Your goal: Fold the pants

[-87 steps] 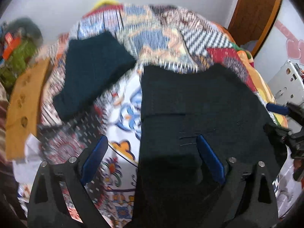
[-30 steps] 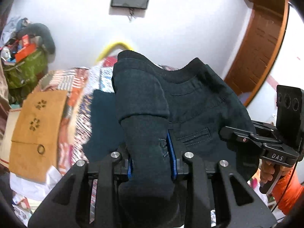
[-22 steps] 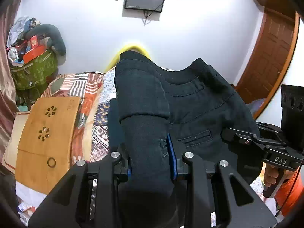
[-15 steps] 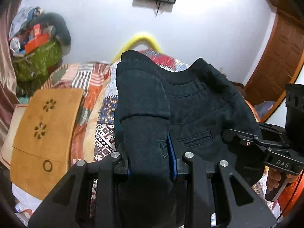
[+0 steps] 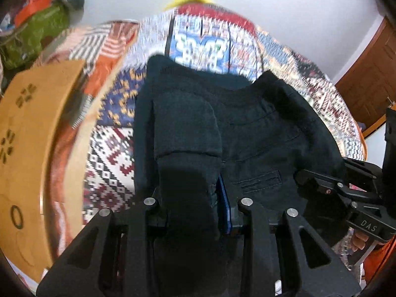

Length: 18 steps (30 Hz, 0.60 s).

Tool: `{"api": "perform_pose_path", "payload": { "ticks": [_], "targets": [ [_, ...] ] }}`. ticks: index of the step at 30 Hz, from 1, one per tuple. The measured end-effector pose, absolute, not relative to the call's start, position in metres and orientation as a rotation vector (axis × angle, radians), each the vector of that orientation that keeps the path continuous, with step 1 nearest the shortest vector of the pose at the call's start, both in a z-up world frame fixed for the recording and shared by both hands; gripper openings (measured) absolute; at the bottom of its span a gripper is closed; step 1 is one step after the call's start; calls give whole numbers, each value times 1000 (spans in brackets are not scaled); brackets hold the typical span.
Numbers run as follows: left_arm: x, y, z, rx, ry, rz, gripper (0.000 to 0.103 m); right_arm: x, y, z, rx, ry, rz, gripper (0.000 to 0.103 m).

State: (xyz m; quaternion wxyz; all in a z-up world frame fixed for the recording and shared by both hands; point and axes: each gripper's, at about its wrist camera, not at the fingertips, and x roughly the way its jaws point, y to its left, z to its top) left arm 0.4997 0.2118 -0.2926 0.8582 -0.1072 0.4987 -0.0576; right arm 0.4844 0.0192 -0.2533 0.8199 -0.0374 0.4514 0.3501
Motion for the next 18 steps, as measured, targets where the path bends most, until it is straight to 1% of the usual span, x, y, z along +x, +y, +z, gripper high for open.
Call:
{"api": "perform_pose_path", "payload": {
  "ticks": [2, 4, 7, 10, 13, 18],
  "targets": [
    [500, 211, -301, -222, 1055, -116, 36, 485, 16, -261, -87, 975, 730, 21],
    [499, 212, -303, -222, 1048, -102, 46, 484, 11, -262, -73, 977, 726, 23],
    [495, 214, -299, -209, 1038, -53, 50, 477, 6, -258, -81, 979, 690, 30],
    [485, 217, -287, -184, 1029, -21, 50, 468, 4, -249, -125, 972, 650, 34],
    [472, 220, -266, -165, 1006, -10, 50, 455, -5, -233, -154, 954, 633, 34],
    [431, 214, -207, -129, 925, -5, 50, 424, -23, -185, -108, 863, 653, 34]
  ]
}}
